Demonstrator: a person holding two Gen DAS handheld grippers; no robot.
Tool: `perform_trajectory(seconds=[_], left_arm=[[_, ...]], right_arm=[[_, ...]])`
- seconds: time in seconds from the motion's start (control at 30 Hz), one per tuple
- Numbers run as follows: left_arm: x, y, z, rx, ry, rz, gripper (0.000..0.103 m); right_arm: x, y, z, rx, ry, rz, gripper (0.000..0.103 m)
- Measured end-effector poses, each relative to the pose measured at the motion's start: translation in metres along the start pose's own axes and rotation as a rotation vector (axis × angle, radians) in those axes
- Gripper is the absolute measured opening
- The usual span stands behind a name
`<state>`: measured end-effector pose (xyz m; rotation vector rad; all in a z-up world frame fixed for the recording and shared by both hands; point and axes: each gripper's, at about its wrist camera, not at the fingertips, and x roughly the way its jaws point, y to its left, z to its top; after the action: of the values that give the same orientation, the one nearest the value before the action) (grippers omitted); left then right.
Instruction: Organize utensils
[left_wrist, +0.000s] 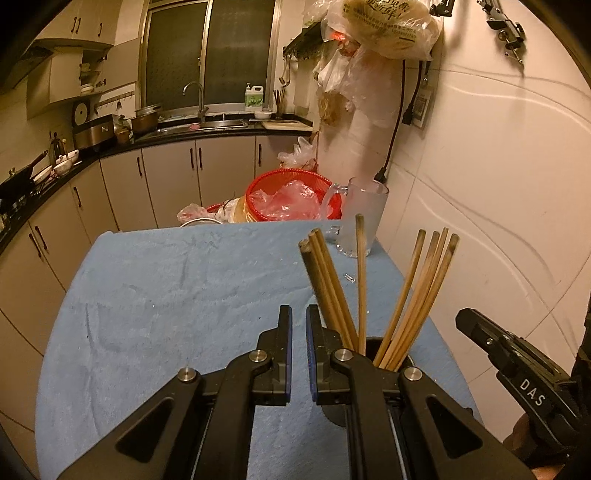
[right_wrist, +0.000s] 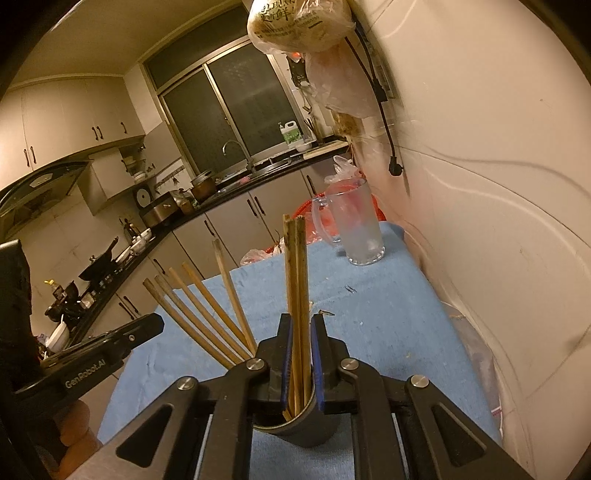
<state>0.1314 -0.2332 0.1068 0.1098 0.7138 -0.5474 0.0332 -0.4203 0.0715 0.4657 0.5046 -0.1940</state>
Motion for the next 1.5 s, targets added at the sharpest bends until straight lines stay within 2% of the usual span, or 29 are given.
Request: perform_trajectory(seconds=[0.13,0.23,0.27,0.3,0.37,0.47,0.6,0.67,0.77,1.03,1.13,1.23,1.5], left_arm=[[0.004,0.001,-0.003,0.001,0.008,0.016,0.007],[0.007,0.002,-0.007,0.002,0.019,0.037,0.009],[0.008,0.003,-0.008,0.001,0.023,0.040,0.010],[0.009,0.004,-0.008,-0.001,0.026,0.043,0.012],[0.011,0.006,-0.010,-0.004,0.034,0.061,0.022],[0.013,0.006,-0.012,0.000,0.036,0.078,0.033],[0.012,0.005,-0.015,0.009,0.033,0.096,0.045],[0.011,0.004,-0.017,0.017,0.031,0.110,0.056],[0.011,0.006,-0.019,0.019,0.035,0.126,0.065],[0.016,0.015,-0.027,0.014,0.074,0.194,0.072],[0.015,0.018,-0.029,0.010,0.082,0.211,0.080],[0.011,0.020,-0.032,0.020,0.066,0.278,0.086],[0.005,0.034,-0.039,0.037,0.050,0.396,0.087]], right_arm=[[-0.003,0.003,-0.003,-0.004,0.001,-0.020,0.022],[-0.007,0.004,-0.005,-0.002,-0.001,-0.034,0.039],[-0.009,0.004,-0.006,-0.001,-0.005,-0.041,0.052],[-0.011,0.005,-0.006,-0.003,-0.016,-0.046,0.059],[-0.015,0.006,-0.007,-0.012,-0.032,-0.061,0.060],[-0.019,0.010,-0.009,-0.023,-0.037,-0.072,0.064],[-0.022,0.011,-0.010,-0.022,-0.042,-0.078,0.065],[-0.023,0.010,-0.011,-0.016,-0.042,-0.084,0.066],[-0.024,0.011,-0.011,-0.014,-0.044,-0.111,0.069],[-0.024,0.013,-0.010,-0.024,-0.013,-0.218,0.082],[-0.026,0.017,-0.011,-0.043,-0.021,-0.262,0.084],[-0.028,0.023,-0.013,-0.055,-0.025,-0.275,0.085],[-0.037,0.034,-0.017,-0.066,-0.075,-0.372,0.090]])
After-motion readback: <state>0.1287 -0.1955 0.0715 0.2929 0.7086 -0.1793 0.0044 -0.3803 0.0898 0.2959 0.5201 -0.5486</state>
